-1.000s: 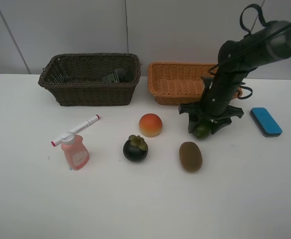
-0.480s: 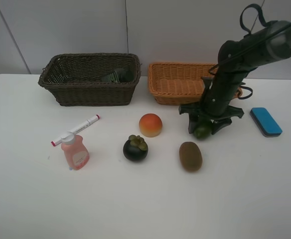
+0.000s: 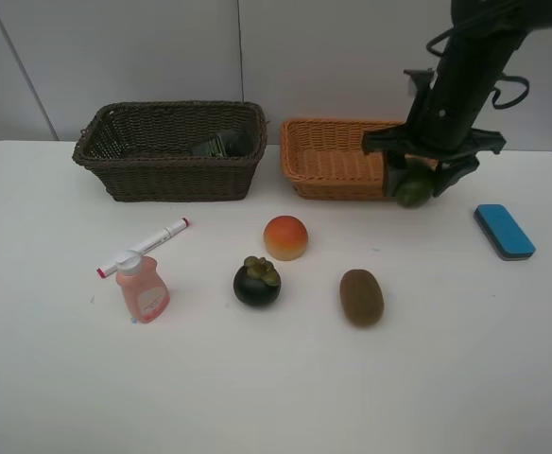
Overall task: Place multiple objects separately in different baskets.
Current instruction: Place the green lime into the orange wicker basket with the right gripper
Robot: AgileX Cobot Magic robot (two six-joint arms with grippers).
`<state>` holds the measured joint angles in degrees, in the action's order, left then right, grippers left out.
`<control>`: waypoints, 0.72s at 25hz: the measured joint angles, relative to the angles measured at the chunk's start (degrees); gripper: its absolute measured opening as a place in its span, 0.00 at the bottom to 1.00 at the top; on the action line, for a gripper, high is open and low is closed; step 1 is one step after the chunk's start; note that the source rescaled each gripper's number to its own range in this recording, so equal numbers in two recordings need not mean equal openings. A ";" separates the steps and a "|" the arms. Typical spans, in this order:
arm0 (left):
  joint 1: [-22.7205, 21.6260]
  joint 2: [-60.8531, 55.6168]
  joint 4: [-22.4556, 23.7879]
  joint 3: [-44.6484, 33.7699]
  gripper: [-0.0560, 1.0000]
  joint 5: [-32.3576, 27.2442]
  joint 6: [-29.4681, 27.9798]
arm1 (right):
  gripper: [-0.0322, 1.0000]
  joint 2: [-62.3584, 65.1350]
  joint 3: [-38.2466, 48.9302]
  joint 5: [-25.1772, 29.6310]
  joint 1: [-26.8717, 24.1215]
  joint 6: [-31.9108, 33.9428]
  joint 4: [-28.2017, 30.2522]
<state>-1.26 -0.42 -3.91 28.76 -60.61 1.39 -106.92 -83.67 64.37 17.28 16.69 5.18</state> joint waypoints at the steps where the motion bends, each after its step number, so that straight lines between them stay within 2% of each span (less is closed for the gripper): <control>1: 0.00 0.00 0.00 0.00 1.00 0.00 0.00 | 0.52 0.38 -2.27 1.13 0.00 0.00 1.08; 4: 0.00 0.00 0.00 0.00 1.00 0.00 0.00 | 0.52 0.72 -8.75 3.03 0.00 0.00 4.28; 8: 0.00 0.00 0.00 0.00 1.00 0.00 0.00 | 0.52 -0.07 -15.98 2.34 0.00 0.00 7.90; 13: 0.00 0.00 0.00 0.00 1.00 0.00 0.00 | 0.52 -3.83 -20.83 -3.02 -0.38 0.00 10.58; 18: 0.00 0.00 0.00 0.00 1.00 0.00 0.00 | 0.52 -9.51 -21.45 -8.37 -2.67 0.00 10.84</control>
<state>-1.26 -0.42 -3.91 28.76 -60.61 1.39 -116.43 -105.12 56.00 14.60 16.69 16.02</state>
